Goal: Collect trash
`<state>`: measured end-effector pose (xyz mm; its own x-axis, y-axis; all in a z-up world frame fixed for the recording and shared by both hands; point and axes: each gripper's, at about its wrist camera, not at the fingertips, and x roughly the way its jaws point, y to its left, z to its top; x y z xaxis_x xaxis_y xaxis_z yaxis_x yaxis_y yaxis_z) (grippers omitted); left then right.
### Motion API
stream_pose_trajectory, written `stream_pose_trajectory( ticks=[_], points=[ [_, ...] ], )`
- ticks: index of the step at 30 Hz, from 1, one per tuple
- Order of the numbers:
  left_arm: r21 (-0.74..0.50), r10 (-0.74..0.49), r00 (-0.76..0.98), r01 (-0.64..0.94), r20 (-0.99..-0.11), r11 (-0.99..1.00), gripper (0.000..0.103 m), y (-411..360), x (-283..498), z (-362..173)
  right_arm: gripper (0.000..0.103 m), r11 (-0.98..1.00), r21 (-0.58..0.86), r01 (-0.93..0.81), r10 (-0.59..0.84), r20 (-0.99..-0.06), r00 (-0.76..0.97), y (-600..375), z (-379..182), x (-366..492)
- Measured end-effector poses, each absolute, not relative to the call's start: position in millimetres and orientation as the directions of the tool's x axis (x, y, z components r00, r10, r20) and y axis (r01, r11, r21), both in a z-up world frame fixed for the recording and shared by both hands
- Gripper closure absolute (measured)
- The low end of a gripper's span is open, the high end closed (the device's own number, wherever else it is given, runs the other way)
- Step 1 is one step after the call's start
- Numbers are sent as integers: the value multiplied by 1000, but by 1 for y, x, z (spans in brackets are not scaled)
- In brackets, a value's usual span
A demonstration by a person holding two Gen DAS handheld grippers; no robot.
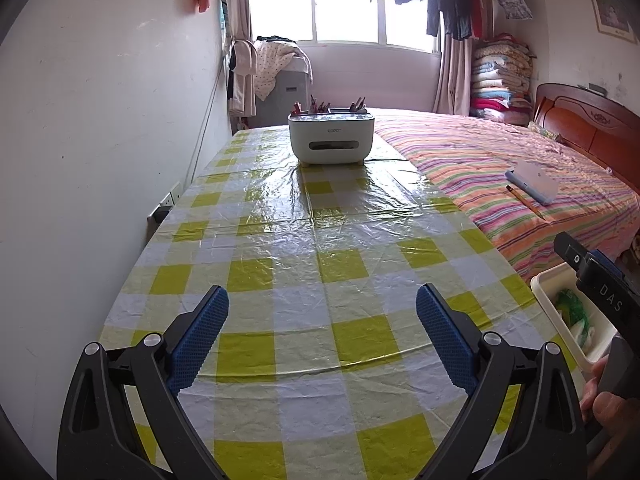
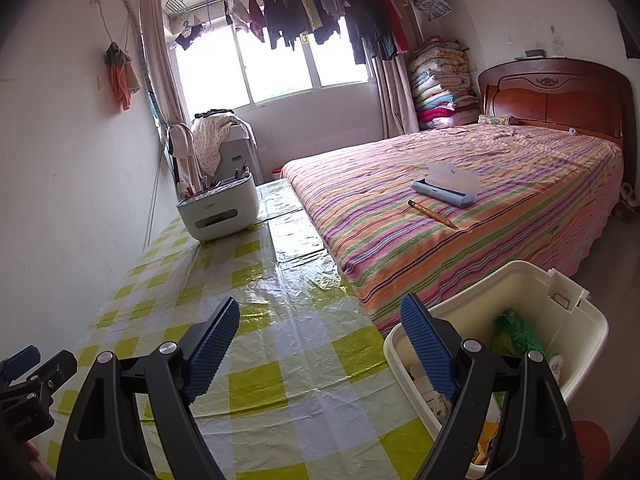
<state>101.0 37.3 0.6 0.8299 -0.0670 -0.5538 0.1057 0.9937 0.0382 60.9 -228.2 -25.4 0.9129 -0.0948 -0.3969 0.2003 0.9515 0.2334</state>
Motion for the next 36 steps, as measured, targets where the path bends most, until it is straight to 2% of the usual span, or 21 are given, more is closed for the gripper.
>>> stream_pose_trajectory(
  ticks=[11, 17, 36],
  points=[
    [61, -62, 833, 115, -550, 992, 9, 29, 101, 2, 23, 952, 227, 205, -98, -406, 908, -234, -26, 57],
    [60, -73, 839, 124, -539, 990, 9, 26, 97, 5, 23, 965, 165, 204, -121, -407, 905, -230, -26, 51],
    [68, -103, 833, 166, -543, 984, 9, -9, 100, 9, 22, 955, 172, 242, -154, -412, 898, -259, -23, 39]
  ],
)
